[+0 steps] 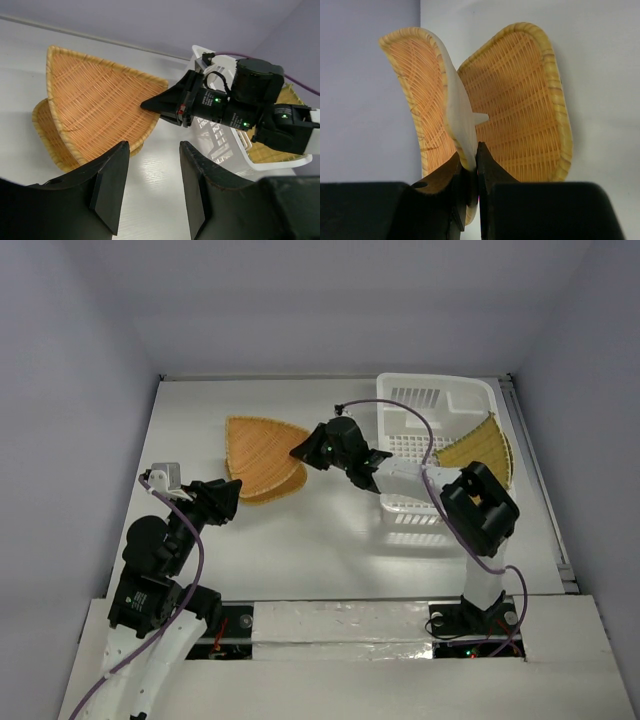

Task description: Unload the plates from the dish rack

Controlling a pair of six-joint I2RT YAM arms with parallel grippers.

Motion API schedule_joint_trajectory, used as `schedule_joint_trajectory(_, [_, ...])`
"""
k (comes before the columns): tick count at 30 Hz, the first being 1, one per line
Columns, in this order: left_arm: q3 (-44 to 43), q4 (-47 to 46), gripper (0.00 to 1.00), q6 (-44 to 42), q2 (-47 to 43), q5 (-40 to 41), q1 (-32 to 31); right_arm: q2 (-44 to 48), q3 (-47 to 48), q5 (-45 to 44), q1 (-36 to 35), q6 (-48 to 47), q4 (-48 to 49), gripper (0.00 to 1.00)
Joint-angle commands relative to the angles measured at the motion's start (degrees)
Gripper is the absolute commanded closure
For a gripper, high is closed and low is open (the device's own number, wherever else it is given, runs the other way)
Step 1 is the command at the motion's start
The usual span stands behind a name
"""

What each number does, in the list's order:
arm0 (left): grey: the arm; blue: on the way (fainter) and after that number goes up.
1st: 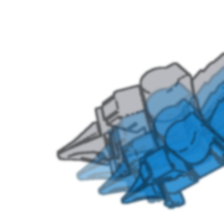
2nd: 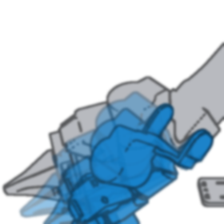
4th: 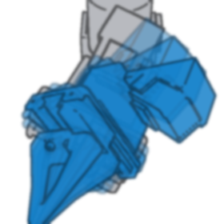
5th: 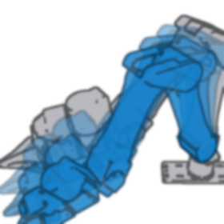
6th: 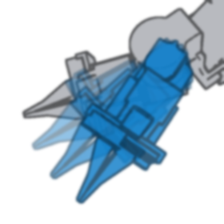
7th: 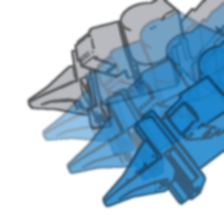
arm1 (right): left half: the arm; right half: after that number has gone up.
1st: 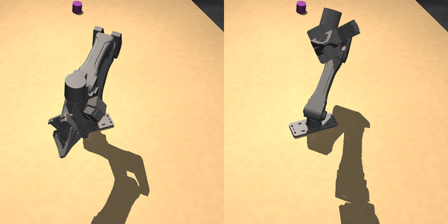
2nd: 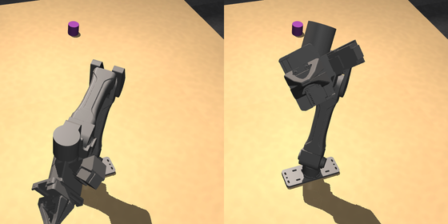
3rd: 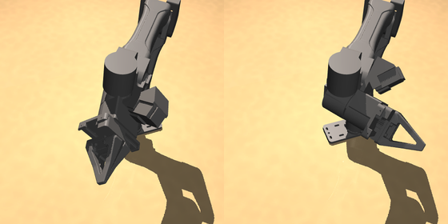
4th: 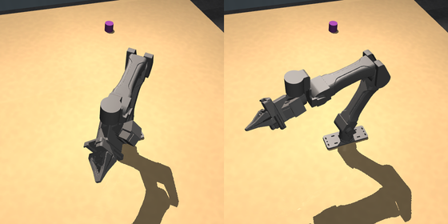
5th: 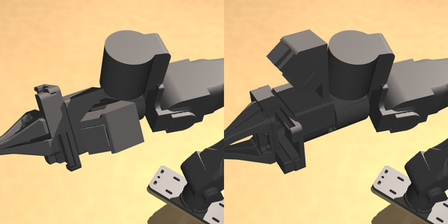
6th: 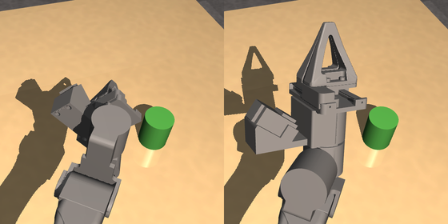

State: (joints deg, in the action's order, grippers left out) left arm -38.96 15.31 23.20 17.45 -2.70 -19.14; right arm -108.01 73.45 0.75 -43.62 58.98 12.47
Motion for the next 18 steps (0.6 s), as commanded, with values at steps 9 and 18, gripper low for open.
schedule_joint_trajectory(9, [-0.59, -2.22, 0.58, 0.09, 0.39, 0.06, -0.20, -6.95, 4.60, 5.66, -0.15, 7.64, 10.82, 0.93])
schedule_joint_trajectory(18, [-0.59, -2.30, 0.58, 0.18, 0.13, 0.06, -0.20, -8.19, 3.54, 6.37, -0.15, 7.91, 9.34, 0.66])
